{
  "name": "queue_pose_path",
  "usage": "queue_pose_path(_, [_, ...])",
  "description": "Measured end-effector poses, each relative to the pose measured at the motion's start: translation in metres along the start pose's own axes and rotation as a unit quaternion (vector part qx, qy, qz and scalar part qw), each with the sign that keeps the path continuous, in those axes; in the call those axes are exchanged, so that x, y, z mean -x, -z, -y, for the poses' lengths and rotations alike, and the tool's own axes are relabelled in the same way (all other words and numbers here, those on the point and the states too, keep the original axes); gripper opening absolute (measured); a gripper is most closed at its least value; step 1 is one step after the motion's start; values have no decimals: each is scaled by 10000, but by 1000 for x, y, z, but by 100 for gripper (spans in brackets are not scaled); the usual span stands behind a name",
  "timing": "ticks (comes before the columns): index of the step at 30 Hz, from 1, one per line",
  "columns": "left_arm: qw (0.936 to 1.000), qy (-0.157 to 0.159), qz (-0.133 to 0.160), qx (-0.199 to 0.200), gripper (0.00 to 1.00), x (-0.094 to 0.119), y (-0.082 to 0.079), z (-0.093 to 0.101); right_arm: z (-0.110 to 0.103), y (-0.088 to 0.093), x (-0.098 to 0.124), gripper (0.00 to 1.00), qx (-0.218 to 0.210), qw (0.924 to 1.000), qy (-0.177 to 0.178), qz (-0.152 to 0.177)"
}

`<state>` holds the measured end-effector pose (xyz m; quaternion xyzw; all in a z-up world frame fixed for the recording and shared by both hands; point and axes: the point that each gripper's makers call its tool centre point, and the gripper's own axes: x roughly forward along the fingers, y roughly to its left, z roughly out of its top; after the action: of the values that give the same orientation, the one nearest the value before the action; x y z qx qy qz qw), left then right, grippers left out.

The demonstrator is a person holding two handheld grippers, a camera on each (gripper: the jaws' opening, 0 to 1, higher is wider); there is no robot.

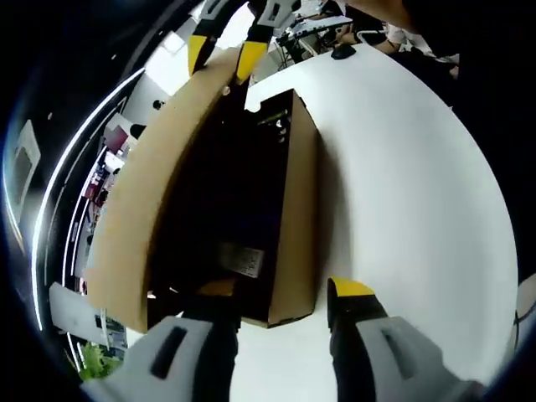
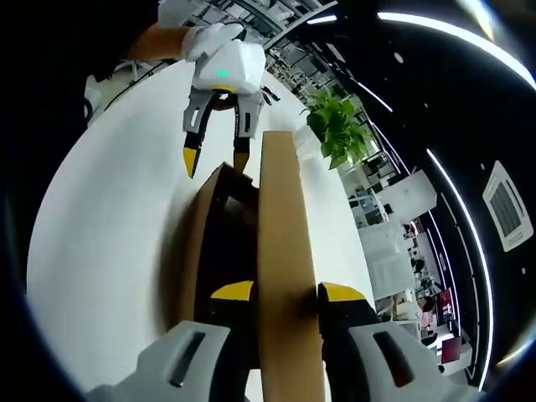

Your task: Operate the shoe box by opening the lid, removing the specified soft item, and placing it in the target area until the item is outside and the box remains undamaged.

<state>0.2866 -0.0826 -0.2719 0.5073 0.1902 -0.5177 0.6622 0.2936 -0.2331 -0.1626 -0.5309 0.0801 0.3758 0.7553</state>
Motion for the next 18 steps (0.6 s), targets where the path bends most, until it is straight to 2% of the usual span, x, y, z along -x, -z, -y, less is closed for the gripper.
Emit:
queue_pose_path(4, [9998,145,41,89,41,-9,0,1,-1,0,0,28,20,10000,2,-17])
queue_pose_path(8, [9997,229,-97,82,35,-16,6,6,0,0,0,28,11,10000,24,-17])
queue_pose_path(12, [9995,265,-88,136,31,-15,6,7,-1,0,0,28,15,10000,27,-21])
queue_pose_path(15, [9994,329,-94,16,25,-15,4,9,-1,0,0,28,18,10000,34,-8])
queue_pose_path(18, [9992,332,-178,-98,23,-18,4,9,-1,0,0,28,16,10000,46,-3])
